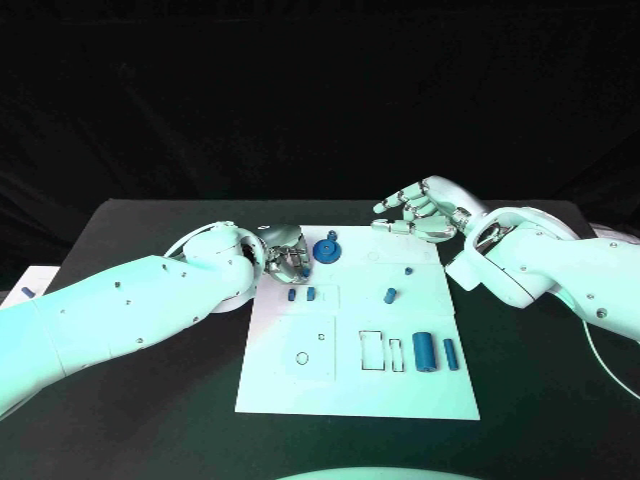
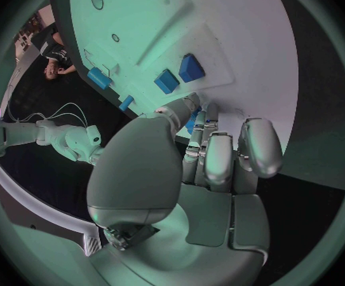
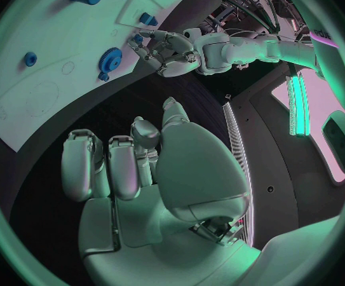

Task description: Assemble the parts on the task board

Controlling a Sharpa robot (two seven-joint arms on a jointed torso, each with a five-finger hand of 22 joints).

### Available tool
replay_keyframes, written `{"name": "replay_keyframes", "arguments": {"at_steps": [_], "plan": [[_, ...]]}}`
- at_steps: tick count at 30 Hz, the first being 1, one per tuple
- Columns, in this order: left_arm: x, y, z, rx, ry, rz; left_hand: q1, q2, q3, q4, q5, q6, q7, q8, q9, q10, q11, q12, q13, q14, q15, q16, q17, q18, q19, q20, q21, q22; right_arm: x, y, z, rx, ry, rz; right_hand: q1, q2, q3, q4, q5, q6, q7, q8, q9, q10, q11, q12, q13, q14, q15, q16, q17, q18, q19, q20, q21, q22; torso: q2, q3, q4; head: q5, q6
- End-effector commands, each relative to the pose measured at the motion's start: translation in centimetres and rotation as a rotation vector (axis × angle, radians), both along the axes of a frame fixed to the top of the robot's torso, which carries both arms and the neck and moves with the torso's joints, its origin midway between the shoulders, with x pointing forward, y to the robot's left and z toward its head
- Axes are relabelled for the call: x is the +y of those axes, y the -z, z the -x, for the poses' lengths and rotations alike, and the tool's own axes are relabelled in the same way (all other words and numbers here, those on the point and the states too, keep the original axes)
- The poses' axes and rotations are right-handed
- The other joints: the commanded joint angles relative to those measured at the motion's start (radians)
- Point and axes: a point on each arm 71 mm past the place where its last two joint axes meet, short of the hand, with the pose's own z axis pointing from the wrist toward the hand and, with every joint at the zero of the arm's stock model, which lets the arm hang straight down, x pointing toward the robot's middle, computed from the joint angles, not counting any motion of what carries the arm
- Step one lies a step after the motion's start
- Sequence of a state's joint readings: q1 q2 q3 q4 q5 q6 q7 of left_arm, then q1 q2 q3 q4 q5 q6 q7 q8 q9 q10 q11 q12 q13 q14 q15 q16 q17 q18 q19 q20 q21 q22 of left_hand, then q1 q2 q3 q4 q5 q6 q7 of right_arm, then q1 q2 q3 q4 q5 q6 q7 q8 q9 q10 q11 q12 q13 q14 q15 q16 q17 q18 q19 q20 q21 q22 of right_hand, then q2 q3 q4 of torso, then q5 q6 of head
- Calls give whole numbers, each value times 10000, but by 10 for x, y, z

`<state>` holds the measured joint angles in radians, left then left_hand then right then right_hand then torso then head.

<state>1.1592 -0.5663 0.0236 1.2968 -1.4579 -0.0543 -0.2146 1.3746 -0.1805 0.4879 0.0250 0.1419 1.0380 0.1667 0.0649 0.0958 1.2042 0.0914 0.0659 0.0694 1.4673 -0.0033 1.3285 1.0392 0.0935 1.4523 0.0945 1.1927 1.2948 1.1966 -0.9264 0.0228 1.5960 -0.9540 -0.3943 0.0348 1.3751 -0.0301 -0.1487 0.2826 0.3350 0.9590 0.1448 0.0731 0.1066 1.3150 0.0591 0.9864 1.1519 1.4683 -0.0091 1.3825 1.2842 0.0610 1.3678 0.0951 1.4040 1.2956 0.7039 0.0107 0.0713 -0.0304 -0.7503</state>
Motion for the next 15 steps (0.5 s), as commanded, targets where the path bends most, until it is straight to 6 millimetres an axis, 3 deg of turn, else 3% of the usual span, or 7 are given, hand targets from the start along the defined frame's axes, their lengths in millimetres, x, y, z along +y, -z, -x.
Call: {"name": "replay_keyframes", "arguments": {"at_steps": [1,7,10,15], "plan": [[0,3,1,148,-15,-208,-48,-45,-48,-2,-35,-144,19,-49,-56,-107,38,-49,-20,134,76,-31,-35,-99,-13,64,-75,-22,1,1,0,20,-125,63,18,70,-48,-23,54,87,11,31,11,-41,-8,8,2,418,-59,-37,6,74,-45,13,-36,-7,-1,-5,-6,5,0],[1,3,0,128,-55,-205,-54,-83,-54,-7,-35,-387,40,-51,-158,-206,65,-47,-24,126,100,-21,-68,-91,-23,92,-111,-37,-1,2,-1,143,-60,156,31,90,-91,-32,64,75,13,22,12,-358,-7,-629,-463,384,-61,-161,-149,102,-126,11,-121,-127,-1,-2,-1,-3,6],[3,3,0,145,-99,-237,-52,-104,-62,-14,-36,-477,51,-50,-197,-242,77,-46,-25,120,109,-23,-95,-87,-29,103,-133,-47,-3,4,-1,256,-36,346,103,173,-167,-24,71,53,7,9,17,-1447,-9,-3159,-2383,254,-53,-618,-679,201,-400,-6,-427,-540,-3,-5,1,-7,14],[10,3,0,173,-246,-218,-43,-149,-89,-32,-35,-688,46,-49,-275,-375,96,-57,-36,102,127,-34,-164,-68,-56,123,-221,-100,-9,7,-4,301,-47,1149,829,333,21,-182,-132,209,-25,43,50,-1987,59,-5083,-4124,151,-41,-1367,-1562,242,-507,-18,-674,-834,-10,-11,1,-31,30]]}}
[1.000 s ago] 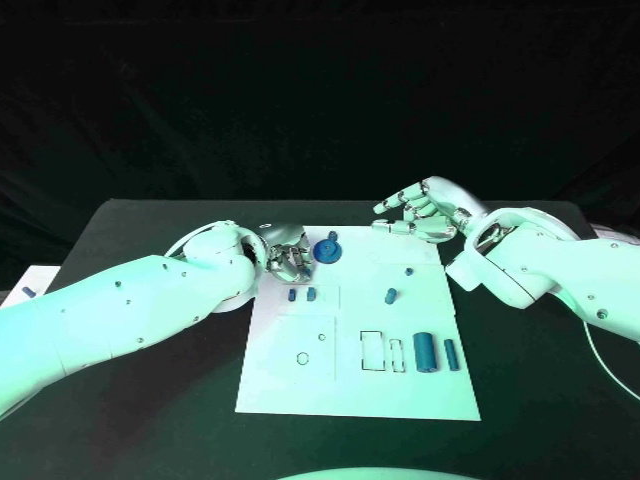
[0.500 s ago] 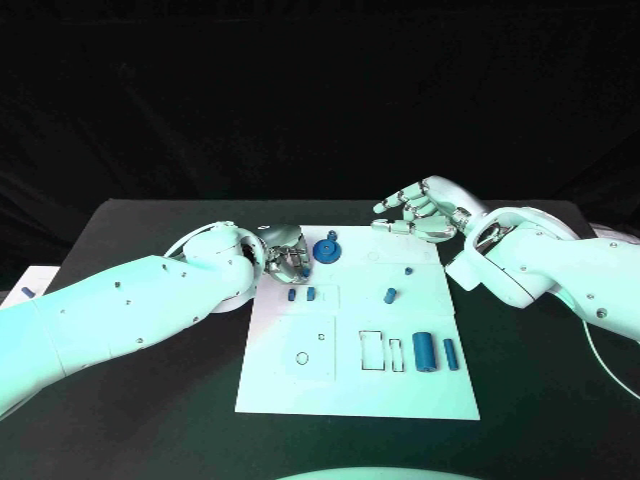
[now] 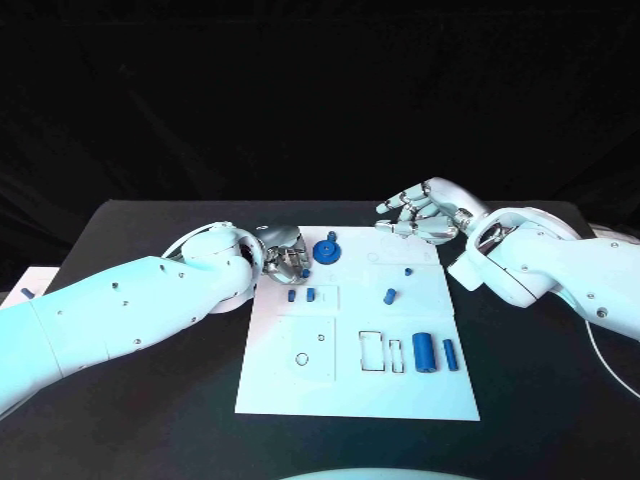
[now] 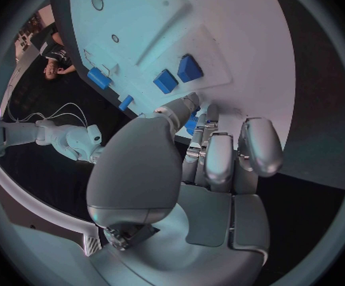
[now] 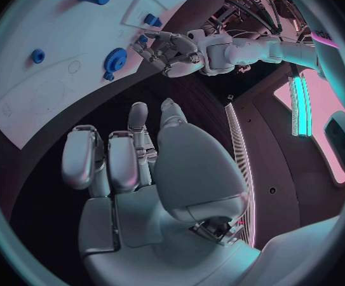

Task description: Assemble the parts on the task board

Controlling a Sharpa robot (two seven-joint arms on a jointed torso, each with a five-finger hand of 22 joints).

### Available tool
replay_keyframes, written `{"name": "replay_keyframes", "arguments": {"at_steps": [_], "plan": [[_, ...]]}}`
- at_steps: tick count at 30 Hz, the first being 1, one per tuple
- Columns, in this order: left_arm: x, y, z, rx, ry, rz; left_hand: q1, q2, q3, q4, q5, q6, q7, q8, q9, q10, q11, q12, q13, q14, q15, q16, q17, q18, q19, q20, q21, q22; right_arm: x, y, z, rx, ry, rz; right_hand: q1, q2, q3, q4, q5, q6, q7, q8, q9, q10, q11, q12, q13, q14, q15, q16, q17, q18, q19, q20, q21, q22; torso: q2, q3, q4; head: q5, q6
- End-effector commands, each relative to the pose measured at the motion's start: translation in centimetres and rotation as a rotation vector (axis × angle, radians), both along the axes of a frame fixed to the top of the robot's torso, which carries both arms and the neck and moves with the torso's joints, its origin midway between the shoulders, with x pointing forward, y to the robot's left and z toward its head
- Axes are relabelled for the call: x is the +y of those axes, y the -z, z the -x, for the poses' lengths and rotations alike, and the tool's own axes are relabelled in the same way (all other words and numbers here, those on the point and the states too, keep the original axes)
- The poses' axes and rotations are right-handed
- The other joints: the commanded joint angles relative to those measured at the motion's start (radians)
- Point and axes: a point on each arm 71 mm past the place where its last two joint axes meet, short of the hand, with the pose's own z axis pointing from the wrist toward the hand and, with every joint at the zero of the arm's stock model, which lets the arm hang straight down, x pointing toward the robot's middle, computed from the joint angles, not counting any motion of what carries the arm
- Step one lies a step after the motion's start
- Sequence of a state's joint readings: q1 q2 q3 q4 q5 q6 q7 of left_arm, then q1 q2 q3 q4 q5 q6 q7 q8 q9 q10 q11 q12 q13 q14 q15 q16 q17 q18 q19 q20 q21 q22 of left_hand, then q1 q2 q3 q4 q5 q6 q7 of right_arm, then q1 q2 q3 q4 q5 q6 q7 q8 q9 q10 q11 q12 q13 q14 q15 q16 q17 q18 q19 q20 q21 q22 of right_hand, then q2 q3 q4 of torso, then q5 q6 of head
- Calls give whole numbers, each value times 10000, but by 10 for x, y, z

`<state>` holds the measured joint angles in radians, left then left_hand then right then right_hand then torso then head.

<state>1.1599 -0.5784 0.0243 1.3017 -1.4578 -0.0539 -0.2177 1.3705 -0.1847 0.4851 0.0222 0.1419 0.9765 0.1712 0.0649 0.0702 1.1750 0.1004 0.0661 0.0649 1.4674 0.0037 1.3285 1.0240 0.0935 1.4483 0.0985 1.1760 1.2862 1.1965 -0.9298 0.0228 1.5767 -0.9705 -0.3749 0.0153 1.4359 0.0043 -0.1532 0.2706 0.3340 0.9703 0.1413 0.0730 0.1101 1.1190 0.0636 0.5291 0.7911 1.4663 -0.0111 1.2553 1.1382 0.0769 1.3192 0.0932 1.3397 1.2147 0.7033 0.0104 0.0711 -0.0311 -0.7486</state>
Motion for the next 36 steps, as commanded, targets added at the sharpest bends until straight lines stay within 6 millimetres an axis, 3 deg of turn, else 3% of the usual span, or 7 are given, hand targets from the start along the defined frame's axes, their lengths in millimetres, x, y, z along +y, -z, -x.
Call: {"name": "replay_keyframes", "arguments": {"at_steps": [1,9,15,19,23,26,36], "plan": [[8,3,1,166,-207,-104,-1,-120,-76,-8,-35,-144,-11,-49,-37,-136,5,-60,5,96,58,-35,-28,-62,-24,88,-84,-32,-3,5,-1,150,-233,1108,473,58,194,-107,-188,216,71,73,33,-169,-1,-1058,-1043,198,-70,-121,-127,74,11,18,-33,-15,-4,-8,3,-34,15],[40,-13,4,-33,-989,2810,168,-17,-143,-80,-20,-27,61,138,-1,-684,106,-11,-6,-125,128,-348,-727,202,-516,150,-1471,-967,-12,13,0,-390,-310,3670,1737,-18,1033,-422,-833,796,63,78,50,-280,93,-3232,-3542,309,53,-10,-31,37,223,56,107,207,-26,-6,36,-122,57],[62,-28,7,461,-2231,7534,627,339,414,-327,-8,436,194,377,27,-428,174,214,23,-894,154,-1284,-2358,490,-1271,178,-3079,-2003,-13,17,3,-1188,-367,5776,1995,-333,1791,-365,-1242,1061,-70,-45,-4,198,42,-3939,-4938,326,22,95,34,0,324,47,221,378,-48,-19,82,-225,103],[68,-29,12,1698,-2956,10406,571,421,528,-321,-23,483,190,407,4,-326,141,342,37,-1472,161,-1981,-3529,697,-1886,186,-4232,-2729,-11,21,5,-1515,-424,6680,2004,-484,2220,-297,-1468,1159,-123,-65,-25,306,33,-4144,-5413,327,-4,126,49,-5,346,26,251,430,-40,-48,41,-326,132],[69,-27,22,3100,-3509,12796,305,505,337,-174,-47,558,123,472,5,-73,51,591,95,-1624,131,-2087,-3732,753,-2104,184,-4589,-2939,-8,25,7,-1764,-523,7468,1929,-673,2554,-226,-1670,1167,-169,-83,-56,332,3,-4303,-5774,324,-60,127,31,-6,347,-13,257,447,-35,-61,32,-417,150],[70,-26,29,3691,-3667,13751,189,540,169,-133,-34,607,78,526,9,-5,9,724,120,-1670,103,-2100,-3811,778,-2172,163,-4762,-3048,-5,31,8,-1809,-614,7987,1835,-798,2777,-163,-1852,1149,-205,-92,-81,288,1,-4419,-6018,322,-163,113,4,0,333,-88,243,437,-39,-86,45,-459,155],[77,-25,40,4080,-3940,14570,148,516,9,-174,-16,598,65,556,2,-18,-8,823,131,-1750,89,-2155,-3964,809,-2261,147,-5021,-3218,3,44,14,-1563,-1059,8829,1568,-1093,3145,-79,-2349,1120,-198,-92,-130,131,55,-4590,-6514,308,-155,40,-101,6,297,-114,190,390,-29,-59,30,-402,143]]}}
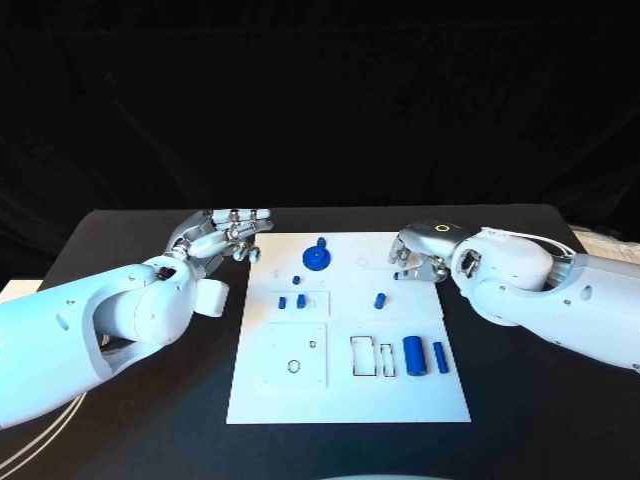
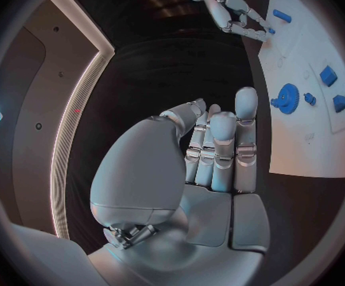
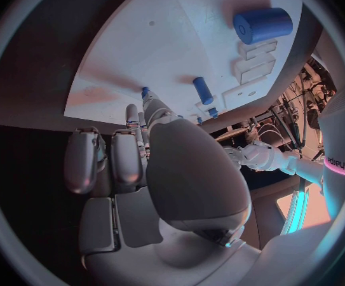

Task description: Assemble the parts on the task board

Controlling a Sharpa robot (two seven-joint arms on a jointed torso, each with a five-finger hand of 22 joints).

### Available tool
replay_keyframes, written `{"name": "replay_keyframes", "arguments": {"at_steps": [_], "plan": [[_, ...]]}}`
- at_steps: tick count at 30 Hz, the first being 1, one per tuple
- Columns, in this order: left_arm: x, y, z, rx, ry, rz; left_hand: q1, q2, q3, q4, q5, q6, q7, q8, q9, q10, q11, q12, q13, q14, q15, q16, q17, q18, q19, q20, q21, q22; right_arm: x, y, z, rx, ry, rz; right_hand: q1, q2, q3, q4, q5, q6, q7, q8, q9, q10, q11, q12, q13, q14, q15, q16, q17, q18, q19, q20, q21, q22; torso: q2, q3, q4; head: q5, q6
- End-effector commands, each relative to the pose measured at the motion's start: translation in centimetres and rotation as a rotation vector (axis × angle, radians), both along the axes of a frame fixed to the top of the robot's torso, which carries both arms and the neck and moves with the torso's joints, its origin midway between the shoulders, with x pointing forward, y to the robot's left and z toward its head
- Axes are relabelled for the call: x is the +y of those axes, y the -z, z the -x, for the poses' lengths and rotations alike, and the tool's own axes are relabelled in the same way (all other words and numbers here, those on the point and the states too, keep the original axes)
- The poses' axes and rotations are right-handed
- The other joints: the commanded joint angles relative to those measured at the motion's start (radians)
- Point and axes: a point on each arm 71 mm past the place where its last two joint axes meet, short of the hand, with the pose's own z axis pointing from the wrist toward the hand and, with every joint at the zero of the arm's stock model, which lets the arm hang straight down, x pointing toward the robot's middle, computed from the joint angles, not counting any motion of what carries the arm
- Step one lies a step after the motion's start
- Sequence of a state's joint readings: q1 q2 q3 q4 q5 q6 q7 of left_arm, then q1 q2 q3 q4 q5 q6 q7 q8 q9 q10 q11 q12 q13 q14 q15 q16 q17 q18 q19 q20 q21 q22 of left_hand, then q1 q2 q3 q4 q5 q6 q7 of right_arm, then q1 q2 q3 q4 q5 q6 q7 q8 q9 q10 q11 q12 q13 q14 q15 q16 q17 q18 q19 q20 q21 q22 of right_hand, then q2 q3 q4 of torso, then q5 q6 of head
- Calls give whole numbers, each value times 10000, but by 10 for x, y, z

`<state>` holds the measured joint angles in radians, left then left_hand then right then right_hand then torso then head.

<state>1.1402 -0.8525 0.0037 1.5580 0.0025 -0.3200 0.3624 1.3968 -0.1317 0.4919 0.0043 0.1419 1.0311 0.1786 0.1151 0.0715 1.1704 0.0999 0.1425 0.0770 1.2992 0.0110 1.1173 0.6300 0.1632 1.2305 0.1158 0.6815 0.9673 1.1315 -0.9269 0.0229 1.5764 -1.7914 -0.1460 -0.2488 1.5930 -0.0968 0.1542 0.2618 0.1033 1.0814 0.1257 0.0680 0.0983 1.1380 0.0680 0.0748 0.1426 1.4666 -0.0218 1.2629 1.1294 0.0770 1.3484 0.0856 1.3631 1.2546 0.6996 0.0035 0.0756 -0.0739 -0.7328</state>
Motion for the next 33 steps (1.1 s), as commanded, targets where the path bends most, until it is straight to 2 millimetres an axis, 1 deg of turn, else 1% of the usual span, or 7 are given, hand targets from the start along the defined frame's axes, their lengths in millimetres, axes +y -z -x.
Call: {"name": "replay_keyframes", "arguments": {"at_steps": [1,4,8,14,21,27,33], "plan": [[2,-2,1,133,-249,1079,-117,-14,-61,5,-16,52,-9,54,-12,27,-2,60,11,-69,16,-44,-28,113,-85,-26,-81,-32,2,4,2,84,-73,1020,-8,-93,86,6,-51,10,-43,-41,-13,-61,10,-48,-47,305,-54,-40,-19,6,3,-40,-46,-11,13,7,-21,47,-17],[4,-2,2,139,-302,1093,-128,-16,-83,5,-16,48,-9,56,-13,21,-1,71,11,-82,17,-54,-53,116,-96,-26,-113,-53,4,6,3,175,-159,1103,-7,-102,144,-8,-54,30,-50,-33,-14,-50,1,-45,-95,304,-71,-47,-29,7,3,-47,-49,-12,11,14,-23,75,-32],[6,-2,2,147,-352,1087,-129,-16,-86,4,-16,47,-10,57,-14,20,-1,72,11,-89,17,-64,-74,122,-110,-26,-149,-77,6,7,5,264,-262,1159,-14,-116,258,-34,-27,88,-61,-17,-10,-3,-15,-31,-181,304,-98,-55,-40,8,4,-65,-55,-13,8,18,-13,85,-50],[8,-2,2,170,-418,1054,-121,-15,-96,-7,-13,43,-12,59,-14,13,-3,79,11,-108,16,-85,-118,130,-127,-27,-193,-106,8,9,5,331,-350,1177,-16,-114,487,-86,18,193,-70,-3,-3,103,-31,-10,-321,313,-124,-41,-25,5,18,-90,-51,1,4,22,-19,93,-54],[9,-1,2,195,-464,1022,-95,-3,-114,-36,-5,26,-10,60,-18,-9,-3,97,10,-139,14,-111,-171,140,-152,-30,-265,-153,11,14,6,493,-443,1176,83,33,1148,-289,-177,494,-100,43,41,423,-81,24,-544,341,-165,24,44,-17,91,-129,10,99,13,28,-10,116,-93],[10,-1,2,223,-480,1001,-82,3,-119,-49,-3,20,-10,62,-19,-17,-3,104,10,-148,13,-118,-187,142,-157,-31,-281,-164,14,18,5,665,-519,1236,30,175,1655,-490,-337,747,-142,89,99,705,-139,33,-656,354,-199,66,80,-27,126,-158,47,155,-1,12,-22,123,-127],[9,-1,2,240,-469,998,-67,10,-123,-63,0,15,-9,64,-20,-25,-3,112,10,-155,12,-121,-196,146,-165,-33,-306,-180,14,20,4,744,-476,1334,-18,238,2069,-751,-413,882,-151,97,145,897,-169,11,-721,365,-218,109,123,-41,162,-184,91,222,-7,8,-9,95,-152]]}}
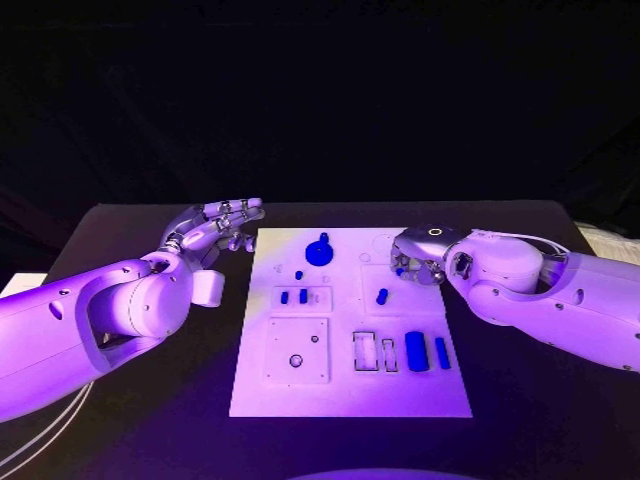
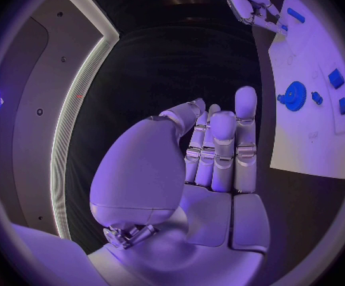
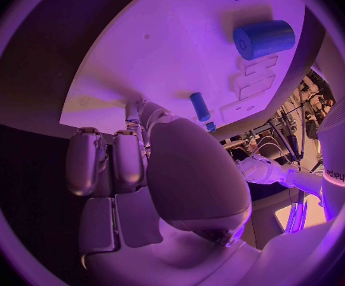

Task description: Assemble the parts on the task board

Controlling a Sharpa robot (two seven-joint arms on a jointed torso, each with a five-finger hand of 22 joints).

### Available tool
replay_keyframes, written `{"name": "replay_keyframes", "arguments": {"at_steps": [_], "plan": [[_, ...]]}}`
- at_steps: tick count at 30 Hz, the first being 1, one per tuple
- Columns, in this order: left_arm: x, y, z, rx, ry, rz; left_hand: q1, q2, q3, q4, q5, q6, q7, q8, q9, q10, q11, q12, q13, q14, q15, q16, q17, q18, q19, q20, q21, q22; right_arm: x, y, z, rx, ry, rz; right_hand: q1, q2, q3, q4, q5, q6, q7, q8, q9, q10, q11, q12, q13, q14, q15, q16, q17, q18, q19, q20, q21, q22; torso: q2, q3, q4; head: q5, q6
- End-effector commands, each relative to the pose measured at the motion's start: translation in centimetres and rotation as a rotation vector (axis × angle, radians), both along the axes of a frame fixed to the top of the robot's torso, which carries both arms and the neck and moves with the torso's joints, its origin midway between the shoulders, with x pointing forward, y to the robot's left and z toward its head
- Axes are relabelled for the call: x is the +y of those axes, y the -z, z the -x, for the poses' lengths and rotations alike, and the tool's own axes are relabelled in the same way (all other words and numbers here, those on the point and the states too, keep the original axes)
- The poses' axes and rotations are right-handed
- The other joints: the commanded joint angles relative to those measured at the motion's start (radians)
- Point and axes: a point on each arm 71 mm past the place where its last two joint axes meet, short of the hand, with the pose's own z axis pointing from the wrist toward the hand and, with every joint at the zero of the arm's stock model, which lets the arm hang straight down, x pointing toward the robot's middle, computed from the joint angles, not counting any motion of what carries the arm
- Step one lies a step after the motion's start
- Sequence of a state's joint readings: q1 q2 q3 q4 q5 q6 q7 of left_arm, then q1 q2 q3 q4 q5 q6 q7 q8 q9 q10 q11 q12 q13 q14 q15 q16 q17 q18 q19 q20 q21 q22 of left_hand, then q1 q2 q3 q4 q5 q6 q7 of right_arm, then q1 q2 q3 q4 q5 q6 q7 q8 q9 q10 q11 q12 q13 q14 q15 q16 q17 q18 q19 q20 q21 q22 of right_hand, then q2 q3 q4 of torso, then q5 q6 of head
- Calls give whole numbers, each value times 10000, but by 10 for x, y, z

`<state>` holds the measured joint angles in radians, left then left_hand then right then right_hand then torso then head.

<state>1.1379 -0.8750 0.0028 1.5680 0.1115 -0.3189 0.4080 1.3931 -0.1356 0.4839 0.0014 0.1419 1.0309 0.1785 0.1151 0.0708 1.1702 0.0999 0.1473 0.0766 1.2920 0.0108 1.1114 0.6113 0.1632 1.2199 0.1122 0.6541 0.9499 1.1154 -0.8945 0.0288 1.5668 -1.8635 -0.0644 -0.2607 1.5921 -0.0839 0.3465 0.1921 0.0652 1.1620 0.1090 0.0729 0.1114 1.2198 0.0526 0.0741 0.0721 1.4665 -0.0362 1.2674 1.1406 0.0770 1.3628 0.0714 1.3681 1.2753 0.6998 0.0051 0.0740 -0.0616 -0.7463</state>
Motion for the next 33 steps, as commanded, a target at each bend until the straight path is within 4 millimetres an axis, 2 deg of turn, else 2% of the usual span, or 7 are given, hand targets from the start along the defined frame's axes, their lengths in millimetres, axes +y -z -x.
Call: {"name": "replay_keyframes", "arguments": {"at_steps": [1,6,12,26,33], "plan": [[-2,-1,1,-70,69,149,-30,49,-43,-34,0,16,-8,64,-13,-22,-4,65,13,-83,14,-62,-8,145,-59,3,-32,-6,1,9,3,428,-132,403,-17,119,247,-118,-44,92,19,43,22,112,-16,9,-26,367,-74,71,15,-42,22,-45,47,24,-12,-7,8,-33,-20],[-1,-1,1,-59,57,138,-11,55,-48,-54,3,10,-7,66,-14,-32,-3,75,13,-88,12,-62,-13,147,-61,1,-46,-15,4,6,3,27,-132,153,-130,138,730,-389,-108,149,37,15,56,250,-12,-33,-55,378,-52,125,71,-65,78,-40,118,126,-15,-8,5,-54,-20],[-1,-1,1,-32,37,116,-11,55,-48,-54,3,10,-7,66,-14,-32,-3,75,13,-88,12,-62,-13,147,-61,1,-46,-15,5,-3,6,-576,-149,-348,-598,-32,1290,-671,-125,221,53,-15,115,360,-1,-84,-66,381,-21,176,102,-80,117,1,183,219,-16,-8,3,-79,-4],[0,0,0,16,20,88,7,51,-79,-93,3,-35,13,59,-22,-88,15,90,6,-103,18,-67,-42,150,-72,0,-101,-51,4,-27,14,-1167,-144,-925,-909,-143,1449,-773,-143,269,50,-14,157,399,-3,-88,-65,382,9,207,124,-90,139,23,215,268,-14,-5,2,-117,30],[0,1,0,47,40,87,6,50,-99,-107,4,-70,27,50,-27,-127,28,96,1,-115,27,-73,-66,152,-79,3,-135,-73,28,-37,30,-1235,-829,-1538,-1007,-184,1482,-804,-145,281,54,-15,172,405,-3,-92,-67,383,53,217,129,-95,146,44,224,283,2,-1,8,-3,-15]]}}
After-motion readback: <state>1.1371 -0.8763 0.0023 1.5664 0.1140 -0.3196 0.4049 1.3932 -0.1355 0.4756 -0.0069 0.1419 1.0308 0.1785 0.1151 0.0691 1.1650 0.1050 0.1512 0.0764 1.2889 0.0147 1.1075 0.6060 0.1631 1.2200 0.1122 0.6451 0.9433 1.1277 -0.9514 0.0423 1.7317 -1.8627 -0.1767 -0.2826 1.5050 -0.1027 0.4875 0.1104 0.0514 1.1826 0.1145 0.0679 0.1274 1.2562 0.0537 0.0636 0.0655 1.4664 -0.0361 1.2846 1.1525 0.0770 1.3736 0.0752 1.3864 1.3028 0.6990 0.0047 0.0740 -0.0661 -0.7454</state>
